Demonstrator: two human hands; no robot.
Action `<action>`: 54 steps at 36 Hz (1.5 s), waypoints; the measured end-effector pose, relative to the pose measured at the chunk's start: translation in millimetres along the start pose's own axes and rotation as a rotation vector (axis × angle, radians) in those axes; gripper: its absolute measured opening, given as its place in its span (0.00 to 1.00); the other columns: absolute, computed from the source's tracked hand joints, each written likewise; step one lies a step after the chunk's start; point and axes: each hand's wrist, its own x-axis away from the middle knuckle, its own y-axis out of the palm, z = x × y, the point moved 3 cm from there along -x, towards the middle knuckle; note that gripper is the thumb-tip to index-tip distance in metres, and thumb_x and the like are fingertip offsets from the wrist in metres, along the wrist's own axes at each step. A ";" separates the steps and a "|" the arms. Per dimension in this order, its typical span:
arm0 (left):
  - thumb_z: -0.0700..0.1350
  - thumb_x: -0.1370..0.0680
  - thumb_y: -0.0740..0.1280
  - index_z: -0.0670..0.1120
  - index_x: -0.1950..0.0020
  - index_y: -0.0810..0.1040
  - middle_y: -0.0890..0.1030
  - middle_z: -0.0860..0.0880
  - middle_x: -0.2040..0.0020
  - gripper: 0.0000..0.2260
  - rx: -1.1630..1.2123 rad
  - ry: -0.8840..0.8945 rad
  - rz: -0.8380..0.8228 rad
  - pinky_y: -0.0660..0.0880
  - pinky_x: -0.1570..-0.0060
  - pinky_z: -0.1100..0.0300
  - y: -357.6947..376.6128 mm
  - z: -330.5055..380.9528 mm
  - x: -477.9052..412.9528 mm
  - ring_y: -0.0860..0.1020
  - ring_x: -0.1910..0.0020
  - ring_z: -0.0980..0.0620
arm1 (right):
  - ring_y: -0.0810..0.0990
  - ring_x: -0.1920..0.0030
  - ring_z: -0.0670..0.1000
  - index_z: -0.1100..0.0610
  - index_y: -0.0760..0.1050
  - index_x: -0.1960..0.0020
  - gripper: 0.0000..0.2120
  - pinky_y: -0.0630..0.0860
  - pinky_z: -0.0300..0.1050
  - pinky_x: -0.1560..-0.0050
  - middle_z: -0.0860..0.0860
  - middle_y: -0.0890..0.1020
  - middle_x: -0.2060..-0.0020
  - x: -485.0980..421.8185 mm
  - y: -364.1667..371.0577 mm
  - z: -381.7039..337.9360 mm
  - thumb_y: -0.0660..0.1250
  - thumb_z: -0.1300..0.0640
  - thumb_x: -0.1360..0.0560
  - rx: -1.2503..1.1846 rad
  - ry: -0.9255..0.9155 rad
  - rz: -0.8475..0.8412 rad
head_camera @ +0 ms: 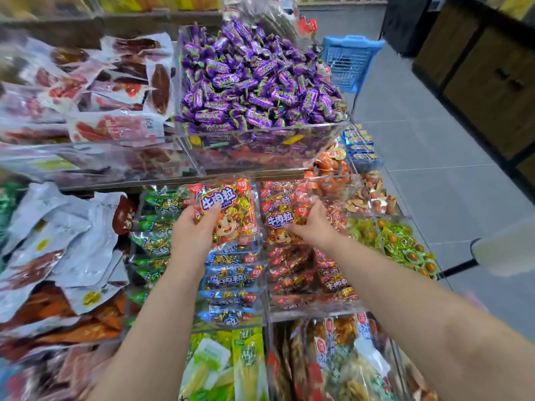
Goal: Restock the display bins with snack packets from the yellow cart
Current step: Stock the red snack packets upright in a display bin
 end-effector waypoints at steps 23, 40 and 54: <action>0.50 0.22 0.67 0.50 0.36 0.73 0.77 0.47 0.35 0.15 0.144 -0.089 -0.318 0.69 0.34 0.48 23.4 9.7 21.0 0.77 0.38 0.49 | 0.50 0.25 0.57 0.54 0.33 0.24 0.64 0.53 0.53 0.27 0.55 0.49 0.24 13.4 -9.5 8.7 0.78 0.40 0.40 0.110 0.170 0.019; 0.53 0.22 0.66 0.47 0.25 0.63 0.73 0.49 0.33 0.27 -0.312 0.128 -0.565 0.71 0.44 0.57 79.3 10.9 39.6 0.73 0.41 0.53 | 0.70 0.34 0.50 0.52 0.68 0.32 0.38 0.68 0.48 0.37 0.46 0.69 0.33 71.3 -43.7 3.9 0.73 0.37 0.36 -0.087 -0.030 -0.061; 0.80 0.39 0.58 0.50 0.22 0.35 0.31 0.47 0.23 0.59 -1.244 0.421 -0.284 0.36 0.29 0.39 62.6 -26.5 -4.7 0.30 0.25 0.43 | 0.70 0.33 0.54 0.58 0.61 0.27 0.34 0.67 0.50 0.32 0.53 0.72 0.33 22.6 -3.6 3.0 0.72 0.54 0.28 -0.056 -0.052 0.042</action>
